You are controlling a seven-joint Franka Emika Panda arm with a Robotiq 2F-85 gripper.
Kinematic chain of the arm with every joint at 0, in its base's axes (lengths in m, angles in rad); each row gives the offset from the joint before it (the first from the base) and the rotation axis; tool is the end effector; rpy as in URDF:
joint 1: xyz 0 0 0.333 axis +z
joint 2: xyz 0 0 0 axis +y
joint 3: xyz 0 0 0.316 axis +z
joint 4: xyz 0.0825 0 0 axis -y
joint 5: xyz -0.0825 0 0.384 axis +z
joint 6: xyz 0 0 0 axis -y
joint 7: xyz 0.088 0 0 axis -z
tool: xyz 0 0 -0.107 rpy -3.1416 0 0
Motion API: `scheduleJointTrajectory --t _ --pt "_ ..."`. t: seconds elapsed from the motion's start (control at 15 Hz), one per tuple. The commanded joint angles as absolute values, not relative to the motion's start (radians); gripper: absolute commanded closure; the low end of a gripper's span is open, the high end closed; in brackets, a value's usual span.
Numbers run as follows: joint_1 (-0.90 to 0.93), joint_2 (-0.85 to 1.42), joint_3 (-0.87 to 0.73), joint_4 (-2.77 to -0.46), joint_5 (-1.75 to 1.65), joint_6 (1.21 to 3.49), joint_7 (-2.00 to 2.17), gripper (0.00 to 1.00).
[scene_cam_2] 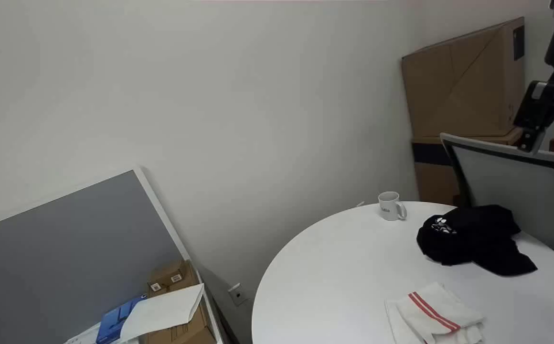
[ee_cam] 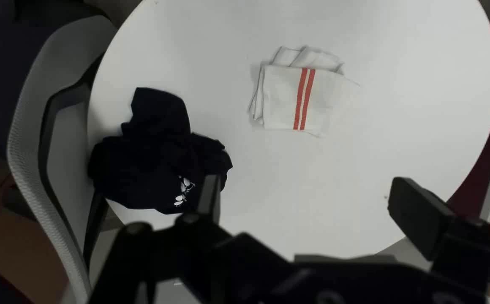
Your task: Hang the black t-shirt on the backrest of the grey chair on the right
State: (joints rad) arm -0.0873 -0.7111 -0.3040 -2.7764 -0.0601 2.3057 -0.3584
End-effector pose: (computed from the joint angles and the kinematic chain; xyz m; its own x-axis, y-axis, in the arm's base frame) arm 0.3229 -0.1276 0.4237 0.9661 0.0424 0.2548 0.0590 -0.9966 -0.0581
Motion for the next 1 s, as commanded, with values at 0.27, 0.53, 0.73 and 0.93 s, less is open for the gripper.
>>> scheduleJointTrajectory --t 0.27,0.53,0.73,0.93 --pt "-0.097 -0.709 -0.293 -2.775 -0.050 2.302 -0.365 0.00" --pt "-0.097 -0.709 -0.293 -2.775 -0.050 2.302 -0.365 0.00" --pt "-0.097 -0.709 -0.293 -2.775 -0.050 2.302 -0.365 0.00" --pt "-0.099 -0.667 -0.274 -2.743 -0.051 2.334 -0.327 0.00"
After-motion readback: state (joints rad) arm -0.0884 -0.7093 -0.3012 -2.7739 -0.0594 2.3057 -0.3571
